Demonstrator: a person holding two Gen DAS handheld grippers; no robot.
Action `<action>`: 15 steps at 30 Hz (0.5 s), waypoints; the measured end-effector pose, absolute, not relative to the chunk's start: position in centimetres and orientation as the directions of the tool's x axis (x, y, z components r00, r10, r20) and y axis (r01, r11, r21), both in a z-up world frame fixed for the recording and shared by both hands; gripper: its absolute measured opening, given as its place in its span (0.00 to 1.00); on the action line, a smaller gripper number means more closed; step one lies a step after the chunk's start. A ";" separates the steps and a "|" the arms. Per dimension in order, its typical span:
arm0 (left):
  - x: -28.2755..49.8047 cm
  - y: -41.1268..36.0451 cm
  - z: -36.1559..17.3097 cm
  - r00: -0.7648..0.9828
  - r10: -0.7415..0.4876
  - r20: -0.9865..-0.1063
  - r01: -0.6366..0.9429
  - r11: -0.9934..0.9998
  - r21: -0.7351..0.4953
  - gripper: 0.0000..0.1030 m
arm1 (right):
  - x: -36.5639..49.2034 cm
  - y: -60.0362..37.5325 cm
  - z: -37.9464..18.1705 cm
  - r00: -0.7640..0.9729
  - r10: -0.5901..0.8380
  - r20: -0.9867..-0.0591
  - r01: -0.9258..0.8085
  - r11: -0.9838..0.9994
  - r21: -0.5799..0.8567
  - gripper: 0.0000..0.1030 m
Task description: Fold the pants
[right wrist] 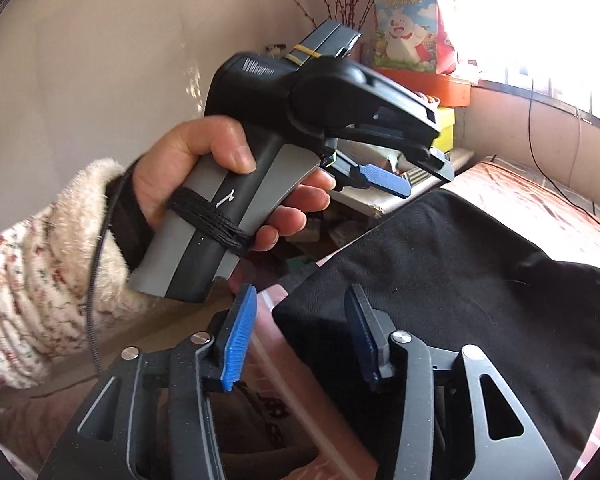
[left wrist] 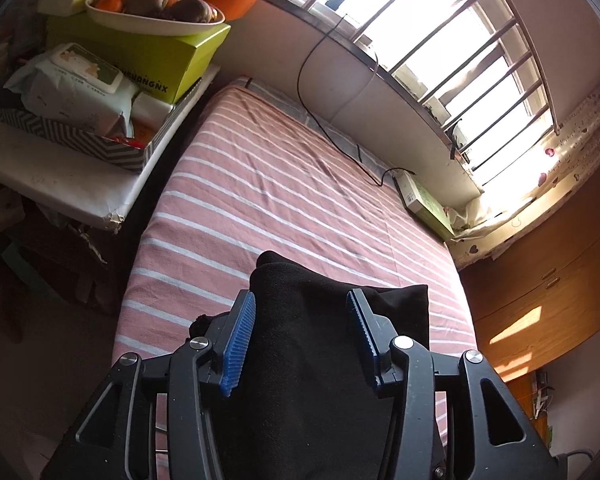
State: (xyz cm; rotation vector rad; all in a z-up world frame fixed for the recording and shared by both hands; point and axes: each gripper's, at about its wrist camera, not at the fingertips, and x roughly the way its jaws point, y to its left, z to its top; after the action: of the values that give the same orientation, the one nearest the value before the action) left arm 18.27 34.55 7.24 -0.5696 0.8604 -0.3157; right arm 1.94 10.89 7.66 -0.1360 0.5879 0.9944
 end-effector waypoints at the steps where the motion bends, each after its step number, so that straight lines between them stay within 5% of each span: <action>1: 17.9 34.3 7.6 0.624 -0.478 -0.619 0.042 0.811 -0.584 0.71 | 1.9 10.2 8.1 0.406 0.760 -0.508 -0.817 0.550 0.170 0.46; 7: 15.6 32.2 8.9 0.621 -0.466 -0.630 0.063 0.831 -0.552 0.71 | 2.5 5.7 10.2 0.485 0.745 -0.459 -0.753 0.622 0.213 0.46; 15: 12.1 29.1 7.5 0.582 -0.437 -0.685 0.100 0.875 -0.473 0.71 | 4.7 2.2 8.1 0.581 0.557 -0.594 -0.601 0.785 0.148 0.46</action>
State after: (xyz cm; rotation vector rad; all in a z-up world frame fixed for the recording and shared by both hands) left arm 12.13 29.08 7.45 -0.4105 0.8999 -0.3243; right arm 4.70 2.19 8.10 -0.0721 0.6680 0.6770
